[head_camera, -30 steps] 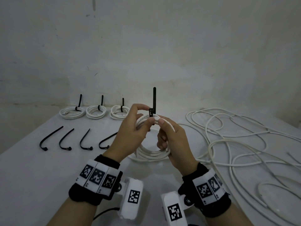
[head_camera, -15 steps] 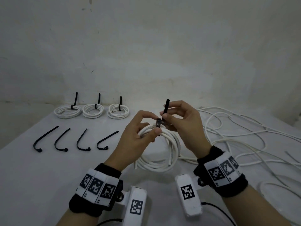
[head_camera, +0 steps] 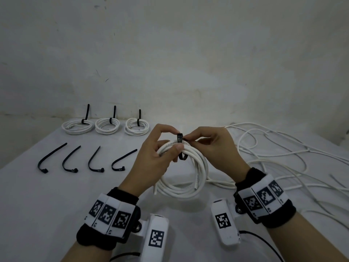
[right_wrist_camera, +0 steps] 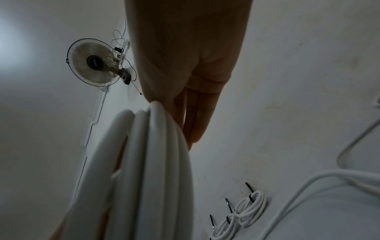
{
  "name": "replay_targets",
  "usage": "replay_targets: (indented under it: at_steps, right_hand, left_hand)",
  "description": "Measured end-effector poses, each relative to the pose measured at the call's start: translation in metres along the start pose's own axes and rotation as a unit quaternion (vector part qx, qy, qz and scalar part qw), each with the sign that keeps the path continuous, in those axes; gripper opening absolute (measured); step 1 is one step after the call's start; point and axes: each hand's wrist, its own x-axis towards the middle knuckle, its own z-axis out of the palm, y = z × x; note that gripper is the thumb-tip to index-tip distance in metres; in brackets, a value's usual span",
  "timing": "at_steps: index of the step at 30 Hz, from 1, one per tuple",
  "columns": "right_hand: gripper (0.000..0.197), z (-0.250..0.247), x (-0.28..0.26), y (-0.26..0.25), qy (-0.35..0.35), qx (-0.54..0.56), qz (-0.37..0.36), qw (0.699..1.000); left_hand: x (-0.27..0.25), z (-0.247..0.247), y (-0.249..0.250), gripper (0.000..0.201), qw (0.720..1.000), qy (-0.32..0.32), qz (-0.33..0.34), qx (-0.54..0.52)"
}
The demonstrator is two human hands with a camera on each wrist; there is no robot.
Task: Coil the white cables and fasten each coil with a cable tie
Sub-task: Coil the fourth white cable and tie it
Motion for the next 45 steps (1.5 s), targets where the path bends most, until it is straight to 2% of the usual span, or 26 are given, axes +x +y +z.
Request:
replay_targets:
  at_steps: [10,15,24,31,36,40,45]
  right_hand:
    - [0.018,0.001,0.000,0.006,-0.005,0.009,-0.001,1.000]
    - [0.019,0.000,0.001,0.010,-0.011,0.007,-0.020,1.000]
    - [0.009,0.003,0.006,0.008,-0.004,0.022,-0.025,0.999]
    - [0.020,0.000,0.002,0.011,-0.016,-0.002,-0.043,0.999]
    - [0.030,-0.001,0.004,0.004,-0.029,-0.021,-0.008,0.999]
    - [0.017,-0.005,0.005,-0.008,-0.082,-0.080,-0.046,0.992]
    - [0.009,-0.002,0.007,-0.015,-0.044,-0.129,-0.075,0.988]
  left_hand:
    - [-0.001,0.001,0.000,0.024,1.000,-0.002,-0.017,0.009]
    - [0.000,0.001,-0.005,0.013,0.999,-0.010,-0.034,0.024]
    - [-0.003,0.008,0.004,0.024,1.000,0.011,0.012,0.027]
    - [-0.001,0.008,-0.003,0.012,0.999,0.026,-0.002,0.039]
    - [-0.002,0.008,-0.003,0.012,0.999,0.004,-0.034,0.024]
    - [-0.002,0.005,0.001,0.022,0.999,0.024,-0.031,0.020]
    - [-0.001,0.002,0.002,0.023,0.998,0.019,-0.033,0.043]
